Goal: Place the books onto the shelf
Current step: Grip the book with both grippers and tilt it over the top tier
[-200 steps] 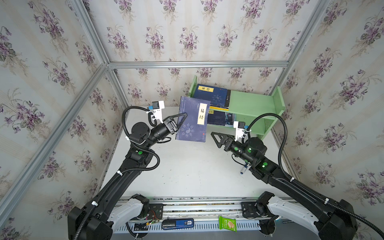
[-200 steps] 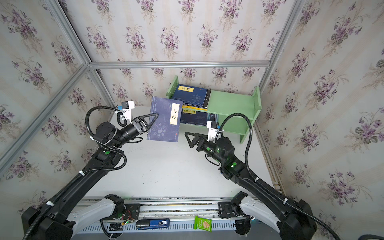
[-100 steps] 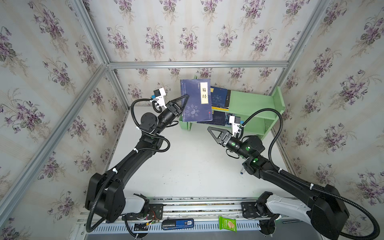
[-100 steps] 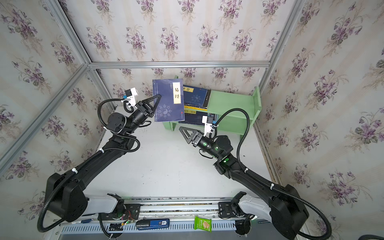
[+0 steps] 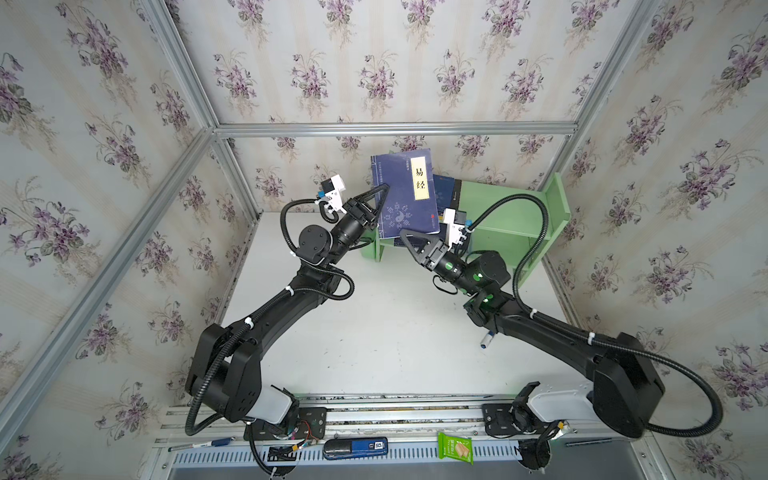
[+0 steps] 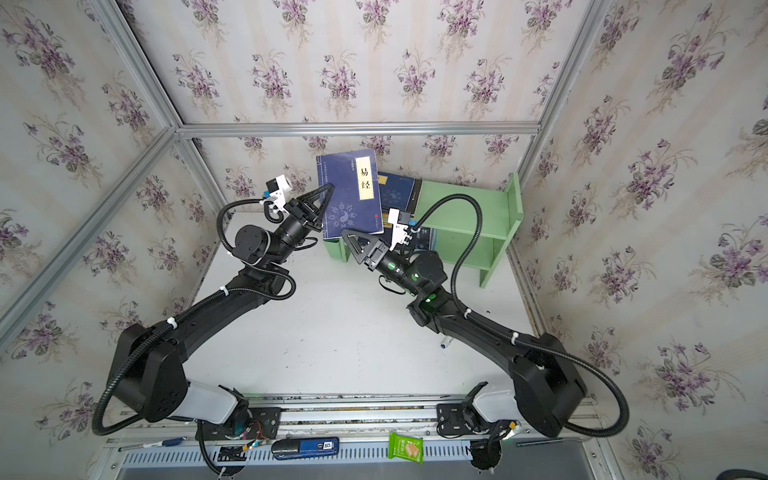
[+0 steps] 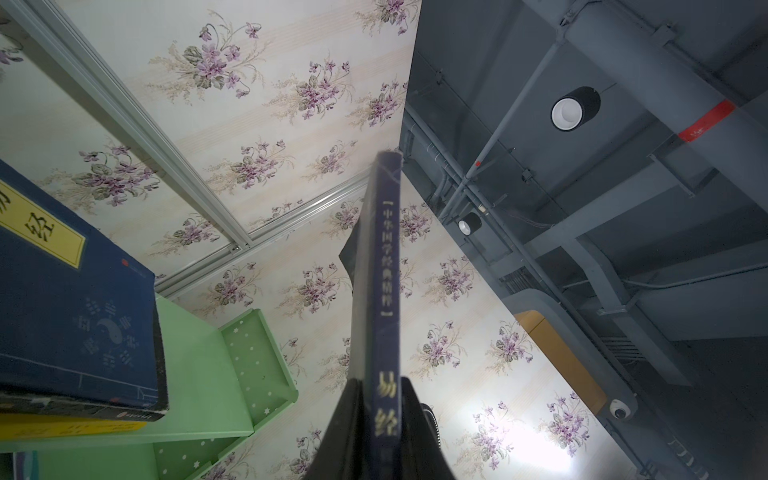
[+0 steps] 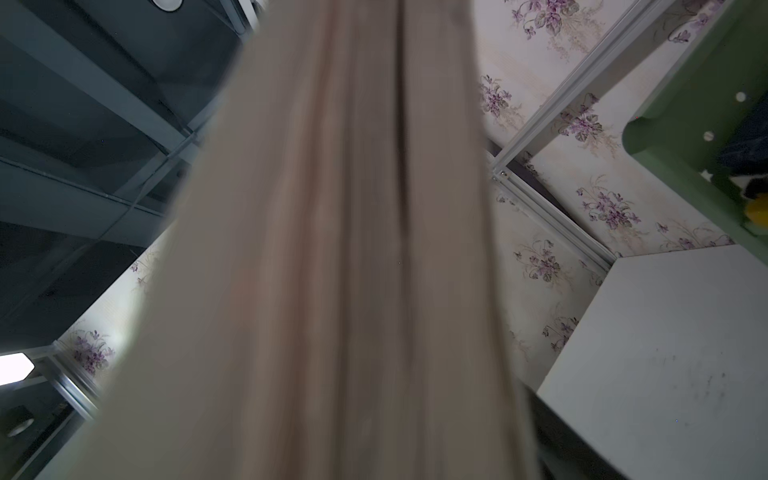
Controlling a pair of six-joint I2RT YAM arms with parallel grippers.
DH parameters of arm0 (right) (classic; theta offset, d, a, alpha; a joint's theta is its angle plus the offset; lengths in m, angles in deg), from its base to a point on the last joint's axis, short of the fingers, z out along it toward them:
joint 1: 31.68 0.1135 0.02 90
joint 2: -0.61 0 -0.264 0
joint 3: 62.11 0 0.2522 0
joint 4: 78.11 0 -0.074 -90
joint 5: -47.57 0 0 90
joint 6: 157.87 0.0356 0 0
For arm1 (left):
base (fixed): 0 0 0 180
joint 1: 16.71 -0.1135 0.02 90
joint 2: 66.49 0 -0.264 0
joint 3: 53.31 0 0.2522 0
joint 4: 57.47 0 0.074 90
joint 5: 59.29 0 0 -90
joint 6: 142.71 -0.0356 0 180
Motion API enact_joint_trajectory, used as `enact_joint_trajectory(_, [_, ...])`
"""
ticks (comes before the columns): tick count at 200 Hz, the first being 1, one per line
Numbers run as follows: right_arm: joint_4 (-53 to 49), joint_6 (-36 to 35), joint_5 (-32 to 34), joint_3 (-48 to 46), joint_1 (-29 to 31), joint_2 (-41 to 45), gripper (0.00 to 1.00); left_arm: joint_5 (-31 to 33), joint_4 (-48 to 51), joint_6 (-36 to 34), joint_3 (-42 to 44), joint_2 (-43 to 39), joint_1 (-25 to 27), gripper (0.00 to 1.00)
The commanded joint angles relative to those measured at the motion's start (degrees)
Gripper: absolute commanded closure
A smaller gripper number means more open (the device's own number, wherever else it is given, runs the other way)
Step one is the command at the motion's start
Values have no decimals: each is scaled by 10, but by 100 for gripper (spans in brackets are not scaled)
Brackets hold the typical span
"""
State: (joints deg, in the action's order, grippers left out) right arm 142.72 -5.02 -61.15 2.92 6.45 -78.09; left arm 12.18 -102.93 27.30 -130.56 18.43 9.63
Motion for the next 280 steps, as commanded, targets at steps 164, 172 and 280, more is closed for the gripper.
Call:
enact_joint_trajectory(164, [-166,-24,-61,52,-34,61,88,-107,147,-85,-27,-31,-10,37])
enact_joint_trajectory(172, [-172,-22,-84,54,-42,66,87,-124,161,-90,-33,-28,-15,35])
enact_joint_trajectory(280, [-358,-68,-306,85,-151,140,85,-298,214,-140,-93,-18,-51,48])
